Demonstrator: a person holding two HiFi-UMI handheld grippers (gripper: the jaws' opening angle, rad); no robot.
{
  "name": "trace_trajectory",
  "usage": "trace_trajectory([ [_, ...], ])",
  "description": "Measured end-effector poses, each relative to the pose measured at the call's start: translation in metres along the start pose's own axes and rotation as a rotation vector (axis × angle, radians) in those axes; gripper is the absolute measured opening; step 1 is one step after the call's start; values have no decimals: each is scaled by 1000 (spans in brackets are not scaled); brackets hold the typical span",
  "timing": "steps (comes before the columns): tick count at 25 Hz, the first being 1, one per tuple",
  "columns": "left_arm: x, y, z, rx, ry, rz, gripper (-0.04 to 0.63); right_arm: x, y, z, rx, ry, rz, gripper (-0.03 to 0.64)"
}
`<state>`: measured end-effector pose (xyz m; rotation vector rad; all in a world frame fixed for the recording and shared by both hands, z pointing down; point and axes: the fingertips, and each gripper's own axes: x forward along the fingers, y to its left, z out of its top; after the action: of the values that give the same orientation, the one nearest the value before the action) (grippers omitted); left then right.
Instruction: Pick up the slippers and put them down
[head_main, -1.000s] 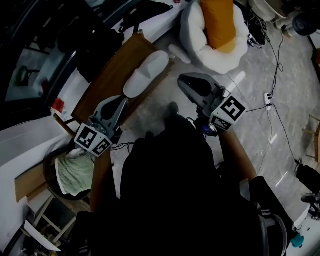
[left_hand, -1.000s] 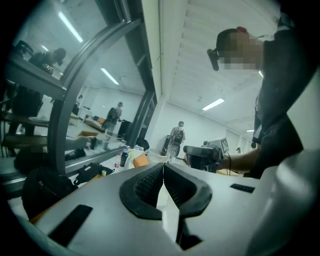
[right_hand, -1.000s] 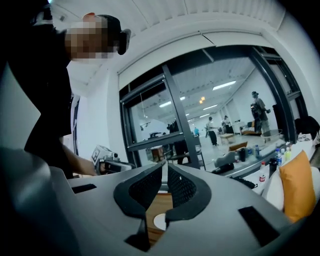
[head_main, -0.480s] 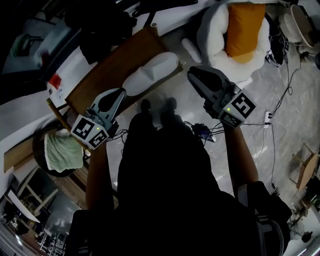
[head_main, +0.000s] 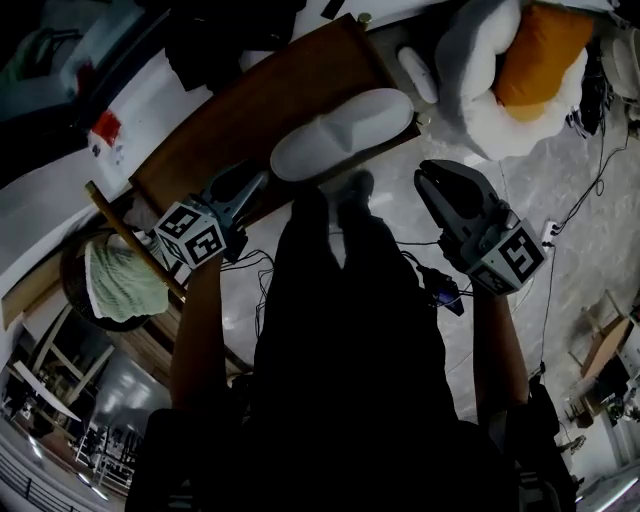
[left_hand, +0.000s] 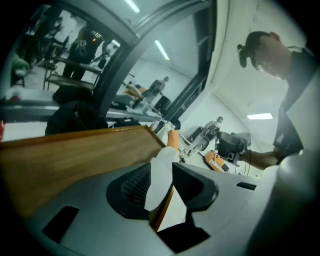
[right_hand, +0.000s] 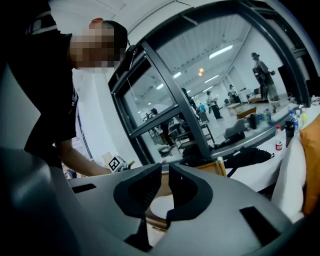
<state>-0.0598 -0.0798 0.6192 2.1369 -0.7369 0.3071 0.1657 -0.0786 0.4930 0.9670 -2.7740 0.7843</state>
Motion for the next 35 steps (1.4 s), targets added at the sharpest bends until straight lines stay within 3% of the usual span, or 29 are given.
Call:
trace_trajectory([
  [3, 8, 25, -37, -133, 61, 23, 184, 8, -1, -17, 22, 30, -10, 26],
  [7, 17, 38, -76, -283, 107, 39, 201, 19, 0, -35, 45, 75, -5, 26],
  [11, 26, 45, -89, -358, 127, 57, 201, 30, 1, -37, 57, 67, 6, 26],
  [25, 40, 56, -99, -434, 167, 118, 201, 34, -6, -48, 43, 117, 6, 26],
  [30, 45, 55, -103, -436, 174, 121, 198, 44, -2, -57, -13, 161, 6, 26],
  [35, 50, 59, -103, -427, 171, 138, 123, 72, 5, -65, -60, 146, 34, 26],
])
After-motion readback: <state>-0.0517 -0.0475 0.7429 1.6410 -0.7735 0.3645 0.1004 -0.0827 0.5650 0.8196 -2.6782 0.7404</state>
